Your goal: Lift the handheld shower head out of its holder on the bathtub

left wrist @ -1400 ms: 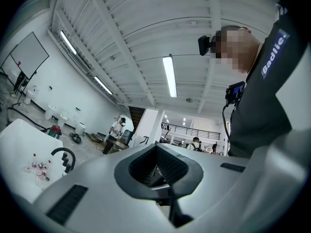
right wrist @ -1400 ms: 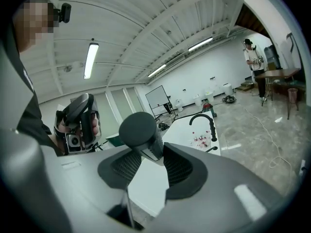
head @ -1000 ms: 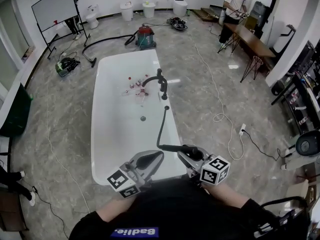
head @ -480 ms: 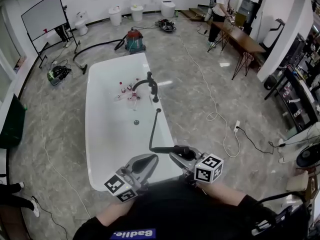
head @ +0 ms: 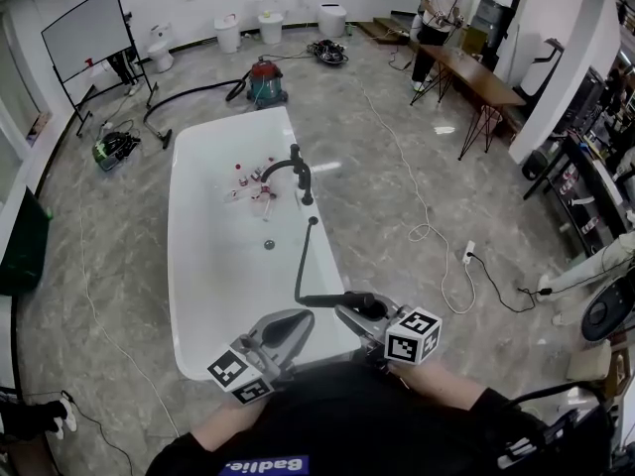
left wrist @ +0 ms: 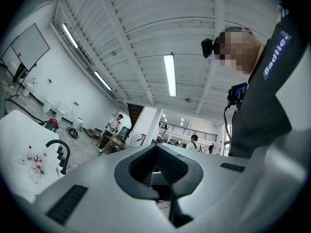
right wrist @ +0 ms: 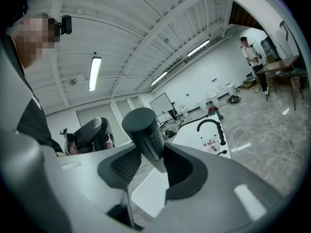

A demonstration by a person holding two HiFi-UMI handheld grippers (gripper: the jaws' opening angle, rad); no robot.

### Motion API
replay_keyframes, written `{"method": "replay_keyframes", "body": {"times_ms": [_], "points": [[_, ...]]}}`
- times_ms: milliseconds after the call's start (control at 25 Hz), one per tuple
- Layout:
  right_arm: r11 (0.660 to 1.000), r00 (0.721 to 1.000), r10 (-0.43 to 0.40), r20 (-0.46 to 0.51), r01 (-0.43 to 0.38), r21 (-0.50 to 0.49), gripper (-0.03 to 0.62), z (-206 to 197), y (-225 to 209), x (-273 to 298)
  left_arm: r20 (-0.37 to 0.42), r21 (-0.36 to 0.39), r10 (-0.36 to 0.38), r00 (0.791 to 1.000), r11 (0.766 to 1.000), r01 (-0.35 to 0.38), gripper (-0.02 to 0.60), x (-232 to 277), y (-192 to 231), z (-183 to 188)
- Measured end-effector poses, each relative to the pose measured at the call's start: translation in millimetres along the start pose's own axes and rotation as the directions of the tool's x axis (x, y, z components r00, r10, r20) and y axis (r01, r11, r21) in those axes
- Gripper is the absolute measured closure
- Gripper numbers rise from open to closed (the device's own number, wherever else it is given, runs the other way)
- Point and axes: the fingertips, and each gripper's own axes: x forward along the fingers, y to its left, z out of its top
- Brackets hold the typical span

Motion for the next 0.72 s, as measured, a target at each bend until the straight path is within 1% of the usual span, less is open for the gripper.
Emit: {"method": "replay_keyframes", "body": {"times_ms": [280, 480, 720], "points": [[1.000, 1.000, -0.011, 0.009, 0.011, 0.017, 0.459, 5.0, 1.1, -0.5, -0.004, 0.000, -0.003, 1.000, 1.000, 0.003, 0.588, -2.1, -1.5, 5.3], [1.000, 1.000, -0.011, 0.009, 0.011, 0.015, 0.459, 1.9, 1.8, -2.2, -0.009, 0.003, -0.005, 1.000, 1.000, 0.005, 0.588, -3.8, -4.5, 1.8], [1.000, 1.000, -0.009, 0.005, 0.009, 0.012, 0.459, 4.9, 5.3, 1.4, -0.006, 0.005, -0.007, 1.000, 1.000, 0.007, 0.588, -5.7, -4.2, 8.0]]}}
